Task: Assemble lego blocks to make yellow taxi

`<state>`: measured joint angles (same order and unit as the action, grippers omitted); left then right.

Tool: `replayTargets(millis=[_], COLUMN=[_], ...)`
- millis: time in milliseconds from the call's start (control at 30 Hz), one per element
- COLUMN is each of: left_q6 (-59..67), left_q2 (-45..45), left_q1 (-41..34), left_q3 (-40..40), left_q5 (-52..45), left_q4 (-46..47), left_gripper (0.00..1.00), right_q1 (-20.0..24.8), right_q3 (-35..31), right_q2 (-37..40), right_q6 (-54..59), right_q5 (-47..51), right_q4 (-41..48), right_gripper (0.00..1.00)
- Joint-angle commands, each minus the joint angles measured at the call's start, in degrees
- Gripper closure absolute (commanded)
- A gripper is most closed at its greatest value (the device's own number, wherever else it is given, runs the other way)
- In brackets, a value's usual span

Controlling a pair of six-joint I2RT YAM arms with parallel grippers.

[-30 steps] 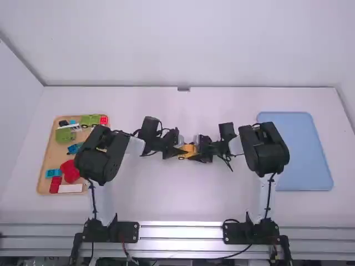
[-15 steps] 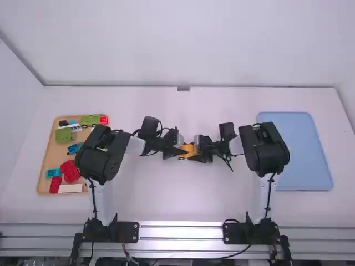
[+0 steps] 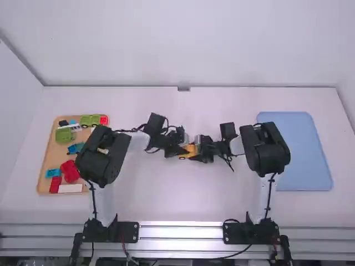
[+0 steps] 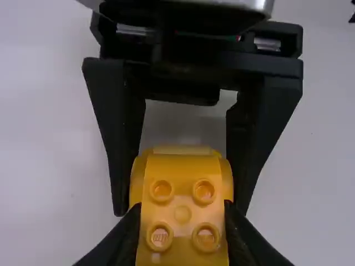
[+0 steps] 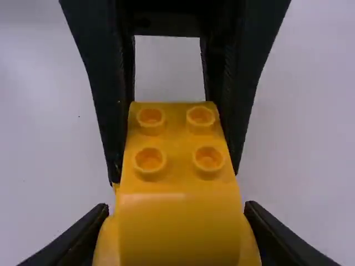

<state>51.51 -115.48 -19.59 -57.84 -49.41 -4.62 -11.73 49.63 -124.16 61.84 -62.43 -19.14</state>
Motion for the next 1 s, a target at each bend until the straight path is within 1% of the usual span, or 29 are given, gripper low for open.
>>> replayTargets(millis=[0,67,133,233,300,567,600,667,767,967], left_q6=[2.3,1.9,1.9,1.9,1.9,0.6,0.6,0.6,0.6,0.6], left_q2=[-3.6,-3.6,-3.5,-3.5,-3.3,-1.4,-1.0,-1.0,-0.8,-0.2], left_q1=[-3.0,-3.0,-3.0,-2.9,-2.9,-2.9,-2.9,-2.9,-2.9,-2.9], left_q3=[2.0,1.7,1.4,0.2,-0.4,-2.3,-2.3,-2.3,-2.3,-2.3], left_q5=[9.1,9.8,9.4,9.4,9.3,9.4,9.4,9.4,9.4,7.9], left_q4=[3.8,4.2,4.2,4.7,5.4,8.1,8.1,8.1,8.1,8.0], left_gripper=[0.98,0.98,0.95,0.79,0.75,0.74,0.71,0.70,0.66,0.61], right_q1=[-1.5,-1.3,-1.5,-1.4,-1.5,-1.5,-1.3,-1.5,-1.4,-1.4], right_q3=[-0.2,-0.2,-0.2,-0.2,-0.2,-0.2,-0.2,-0.2,-0.2,-0.2], right_q2=[-1.0,-1.0,-1.0,-1.0,-1.0,-1.0,-1.0,-1.0,-1.0,-1.0], right_q6=[-1.6,-1.6,-1.6,-1.7,-2.1,-2.0,-2.0,-2.1,-2.0,-2.7], right_q5=[2.3,2.5,2.5,2.5,2.5,2.5,2.5,2.5,2.5,2.5], right_q4=[0.3,0.3,0.3,0.3,0.3,0.3,0.3,0.3,0.3,0.2], right_gripper=[0.46,0.46,0.46,0.45,0.45,0.45,0.45,0.45,0.45,0.44])
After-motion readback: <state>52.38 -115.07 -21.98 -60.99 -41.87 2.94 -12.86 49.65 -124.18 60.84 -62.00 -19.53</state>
